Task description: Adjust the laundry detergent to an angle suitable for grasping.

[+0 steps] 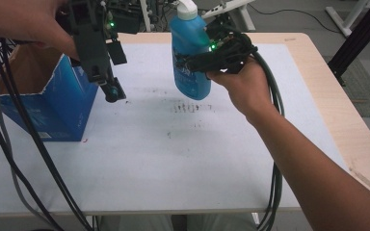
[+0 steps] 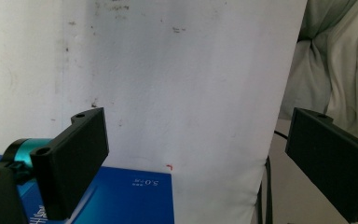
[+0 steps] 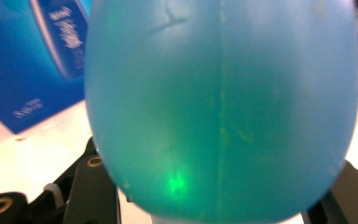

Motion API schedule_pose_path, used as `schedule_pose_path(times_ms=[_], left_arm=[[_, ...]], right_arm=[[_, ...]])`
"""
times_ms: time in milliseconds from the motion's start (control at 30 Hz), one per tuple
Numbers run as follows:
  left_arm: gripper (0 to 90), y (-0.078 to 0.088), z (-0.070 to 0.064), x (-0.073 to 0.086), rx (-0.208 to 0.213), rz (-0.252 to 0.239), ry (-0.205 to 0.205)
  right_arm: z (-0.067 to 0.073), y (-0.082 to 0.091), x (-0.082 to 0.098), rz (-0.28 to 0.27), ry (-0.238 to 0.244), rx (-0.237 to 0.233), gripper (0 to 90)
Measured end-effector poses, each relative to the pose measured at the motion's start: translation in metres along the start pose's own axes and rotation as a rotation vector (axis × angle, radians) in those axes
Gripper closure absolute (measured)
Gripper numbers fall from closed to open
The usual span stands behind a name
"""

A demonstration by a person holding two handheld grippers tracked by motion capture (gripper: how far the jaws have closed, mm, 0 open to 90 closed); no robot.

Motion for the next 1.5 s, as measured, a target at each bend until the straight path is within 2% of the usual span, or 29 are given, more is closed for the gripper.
schedule_pose_path(times_ms=[33,200,267,367,433,600,633,900,933,1500], left_arm=[[5.9,0.0,0.0,0.0,0.0,0.001,0.0],[5.9,0.0,0.0,0.0,0.001,0.003,0.001],[5.9,-0.001,0.0,0.0,0.0,0.002,0.002],[5.9,-0.001,0.0,-0.001,-0.001,0.003,-0.001],[5.9,-0.001,0.0,-0.001,-0.002,0.003,0.001],[5.9,-0.002,0.001,-0.001,0.0,0.009,0.007],[5.9,-0.003,0.001,-0.002,0.001,0.008,0.008],[5.9,-0.004,0.001,-0.004,0.001,0.013,0.009],[5.9,-0.004,0.001,-0.004,0.001,0.014,0.01],[5.9,-0.009,0.003,0.002,0.011,0.008,0.023]], right_arm=[[-0.002,0.002,0.0,-0.003,-0.001,-0.017,43.9],[-0.007,0.006,-0.001,0.008,0.05,-0.07,43.9],[-0.008,0.007,-0.002,0.009,0.065,-0.104,43.9],[-0.012,0.012,-0.003,0.028,0.1,-0.183,43.8],[-0.012,0.013,-0.003,0.039,0.106,-0.2,43.8],[-0.014,0.017,-0.005,0.073,0.162,-0.263,43.8],[-0.016,0.019,-0.006,0.074,0.173,-0.291,43.9],[-0.019,0.023,-0.006,0.089,0.213,-0.358,43.9],[-0.019,0.022,-0.005,0.095,0.219,-0.377,43.9],[-0.024,0.011,0.003,0.125,0.25,-0.466,44.0]])
Point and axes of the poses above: each handheld gripper's, and its own axes: y roughly backward along the jaws, x roughly out of its underside, z roughly to its left, the point moved 2 cm from there along -y, roughly forward along the jaws, and after that the axes turned 11 degrees about -y, right-handed, at the moved point
